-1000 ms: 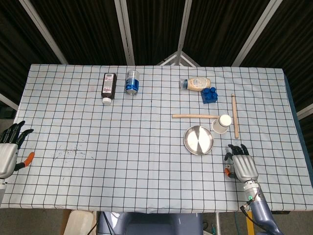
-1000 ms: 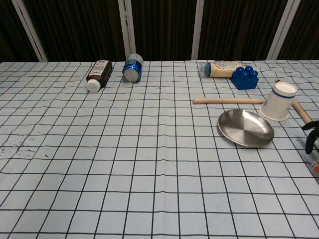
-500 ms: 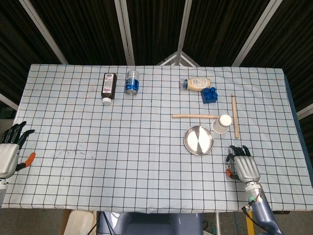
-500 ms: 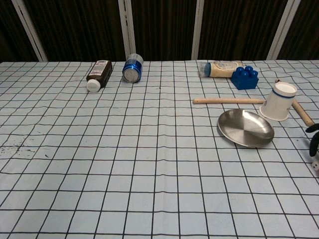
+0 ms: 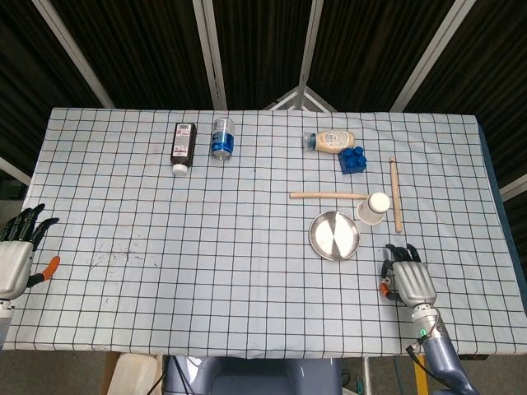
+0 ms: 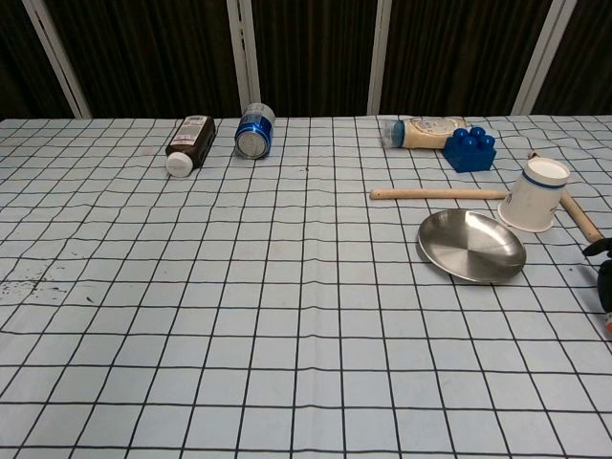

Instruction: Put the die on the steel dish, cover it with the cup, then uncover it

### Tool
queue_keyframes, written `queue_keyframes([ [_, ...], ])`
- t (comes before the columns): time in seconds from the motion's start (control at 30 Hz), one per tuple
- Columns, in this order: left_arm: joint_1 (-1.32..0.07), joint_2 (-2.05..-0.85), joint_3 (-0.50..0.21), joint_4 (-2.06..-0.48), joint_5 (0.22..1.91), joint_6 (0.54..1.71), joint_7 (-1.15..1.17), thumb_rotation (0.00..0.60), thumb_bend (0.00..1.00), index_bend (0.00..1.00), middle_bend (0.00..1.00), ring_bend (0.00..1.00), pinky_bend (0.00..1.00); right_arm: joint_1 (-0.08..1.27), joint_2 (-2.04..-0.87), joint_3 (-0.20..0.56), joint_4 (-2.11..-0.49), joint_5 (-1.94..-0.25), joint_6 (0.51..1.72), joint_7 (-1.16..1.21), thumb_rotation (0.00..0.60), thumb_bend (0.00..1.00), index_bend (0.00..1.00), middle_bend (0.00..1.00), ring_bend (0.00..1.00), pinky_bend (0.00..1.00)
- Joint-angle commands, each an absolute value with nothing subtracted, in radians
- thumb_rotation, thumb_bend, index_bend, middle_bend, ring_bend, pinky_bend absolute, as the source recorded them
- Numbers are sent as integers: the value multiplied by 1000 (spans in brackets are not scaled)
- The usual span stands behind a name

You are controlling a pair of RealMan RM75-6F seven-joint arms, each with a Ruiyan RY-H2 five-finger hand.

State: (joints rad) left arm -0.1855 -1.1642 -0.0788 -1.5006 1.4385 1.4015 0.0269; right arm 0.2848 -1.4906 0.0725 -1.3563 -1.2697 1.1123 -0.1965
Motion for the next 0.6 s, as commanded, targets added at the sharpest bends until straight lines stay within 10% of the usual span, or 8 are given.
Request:
queue_keyframes([
  [0.03,-186,-1165,-79,-1500,1438,1400,28,600,468,180,0,0,99,284,-1490,72,-1353,-1268,1111,-193,600,347,557,156,142,0],
  [0.6,-188,-1168,-78,-1499,1437,1397,34,600,467,180,0,0,99,279,-1478,66,-1358,-1274,1119,-179,600,348,557,156,142,0],
])
